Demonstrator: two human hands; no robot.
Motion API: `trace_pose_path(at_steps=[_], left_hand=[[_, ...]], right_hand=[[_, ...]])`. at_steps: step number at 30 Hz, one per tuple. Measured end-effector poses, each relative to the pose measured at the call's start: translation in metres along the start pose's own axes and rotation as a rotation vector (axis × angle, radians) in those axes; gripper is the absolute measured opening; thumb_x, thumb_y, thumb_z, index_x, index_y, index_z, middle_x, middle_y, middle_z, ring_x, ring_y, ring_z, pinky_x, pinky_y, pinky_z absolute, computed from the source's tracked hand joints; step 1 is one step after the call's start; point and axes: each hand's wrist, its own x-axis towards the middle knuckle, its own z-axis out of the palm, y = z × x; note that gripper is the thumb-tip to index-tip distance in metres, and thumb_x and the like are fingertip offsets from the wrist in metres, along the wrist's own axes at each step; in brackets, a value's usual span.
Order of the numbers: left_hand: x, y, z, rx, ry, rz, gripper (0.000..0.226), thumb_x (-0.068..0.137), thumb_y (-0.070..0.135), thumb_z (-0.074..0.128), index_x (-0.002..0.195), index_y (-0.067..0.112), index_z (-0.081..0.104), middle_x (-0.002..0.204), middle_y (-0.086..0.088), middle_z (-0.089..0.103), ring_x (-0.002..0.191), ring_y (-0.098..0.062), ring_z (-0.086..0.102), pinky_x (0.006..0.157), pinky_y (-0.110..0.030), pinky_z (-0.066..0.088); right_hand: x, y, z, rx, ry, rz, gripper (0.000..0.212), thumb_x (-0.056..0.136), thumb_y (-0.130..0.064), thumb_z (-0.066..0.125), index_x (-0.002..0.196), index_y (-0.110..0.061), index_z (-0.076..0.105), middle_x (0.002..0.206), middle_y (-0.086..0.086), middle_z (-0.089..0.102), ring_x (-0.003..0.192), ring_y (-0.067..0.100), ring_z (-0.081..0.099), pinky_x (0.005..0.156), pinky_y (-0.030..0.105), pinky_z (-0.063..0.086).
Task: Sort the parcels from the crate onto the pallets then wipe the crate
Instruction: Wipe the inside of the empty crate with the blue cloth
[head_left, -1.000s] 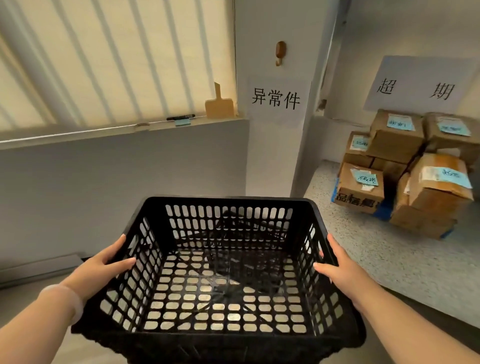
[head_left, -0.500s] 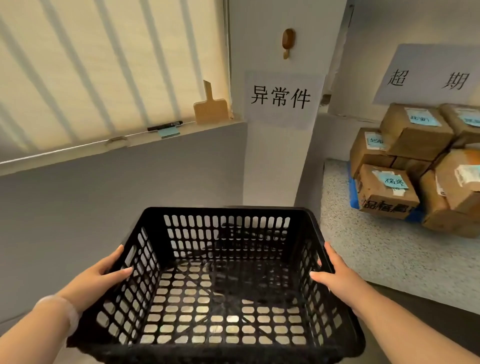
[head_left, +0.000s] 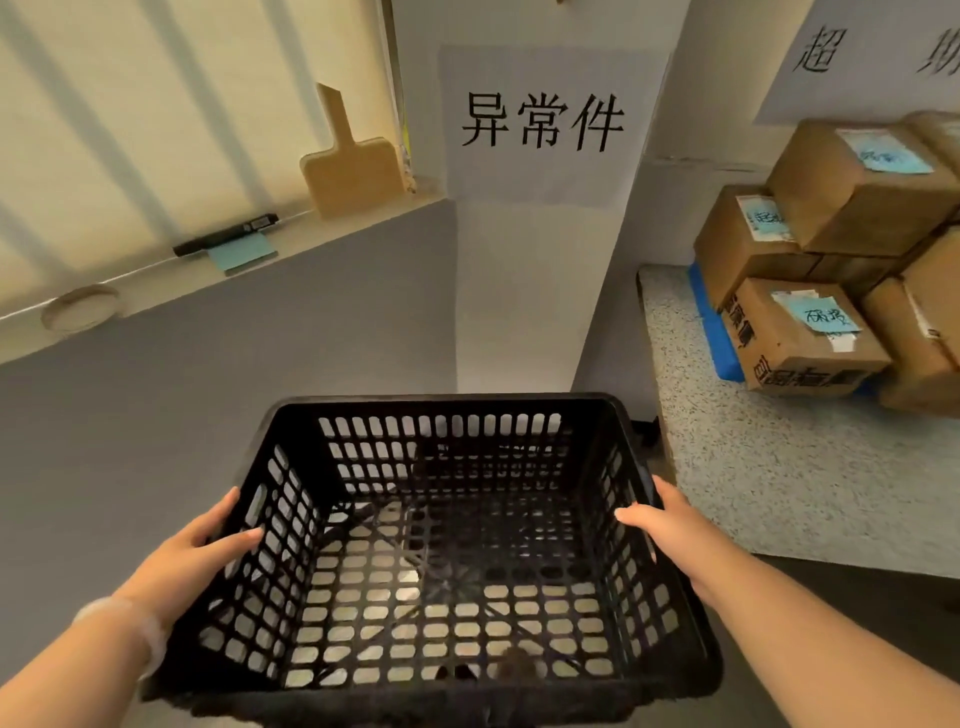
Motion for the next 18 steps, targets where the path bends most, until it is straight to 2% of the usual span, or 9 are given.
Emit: trace_pose_path(at_steps=[4, 7, 11, 15, 18], left_hand=[[0.049, 0.016, 0.021, -0.005, -0.011, -0.050, 0.071, 0.089, 0.031, 0.068, 0.146, 0.051, 0.031, 0.152, 0.002, 0.040, 0.134, -0.028, 0.041, 0.107, -0.043, 0.031], [0.081, 0.025, 0.036, -0.006, -0.006, -0.084, 0.071, 0.089, 0.033, 0.068, 0.145, 0.054, 0.029, 0.142, 0.004, 0.047, 0.120, -0.025, 0.048, 0.106, -0.045, 0.034], [0.128, 0.035, 0.063, -0.068, -0.036, -0.156, 0.072, 0.090, 0.032, 0.066, 0.143, 0.060, 0.027, 0.127, 0.005, 0.052, 0.100, -0.022, 0.057, 0.091, -0.043, 0.043], [0.184, 0.031, 0.092, -0.122, -0.071, -0.219, 0.074, 0.086, 0.035, 0.071, 0.138, 0.065, 0.029, 0.129, 0.005, 0.056, 0.106, -0.028, 0.061, 0.098, -0.051, 0.046], [0.224, 0.025, 0.116, -0.154, -0.085, -0.265, 0.073, 0.083, 0.038, 0.074, 0.134, 0.068, 0.032, 0.124, 0.001, 0.062, 0.104, -0.031, 0.065, 0.094, -0.055, 0.050]], right_hand=[[0.054, -0.020, 0.006, 0.043, 0.035, 0.076, 0.055, 0.092, -0.023, 0.061, 0.143, -0.026, 0.042, 0.126, 0.006, 0.058, 0.113, 0.029, 0.057, 0.100, 0.048, 0.047], [0.094, -0.029, 0.011, 0.082, 0.080, 0.147, 0.058, 0.087, -0.028, 0.063, 0.141, -0.024, 0.044, 0.121, 0.006, 0.058, 0.111, 0.028, 0.056, 0.098, 0.048, 0.048], [0.147, -0.038, 0.015, 0.085, 0.145, 0.186, 0.045, 0.092, -0.023, 0.057, 0.136, -0.020, 0.048, 0.114, 0.004, 0.054, 0.105, 0.025, 0.051, 0.094, 0.043, 0.044], [0.200, -0.044, 0.015, 0.053, 0.209, 0.216, 0.042, 0.092, -0.022, 0.055, 0.133, -0.019, 0.052, 0.116, 0.007, 0.055, 0.106, 0.028, 0.052, 0.093, 0.044, 0.044], [0.241, -0.037, 0.016, 0.051, 0.243, 0.261, 0.042, 0.089, -0.024, 0.056, 0.131, -0.019, 0.054, 0.114, 0.008, 0.059, 0.103, 0.029, 0.056, 0.091, 0.045, 0.047]])
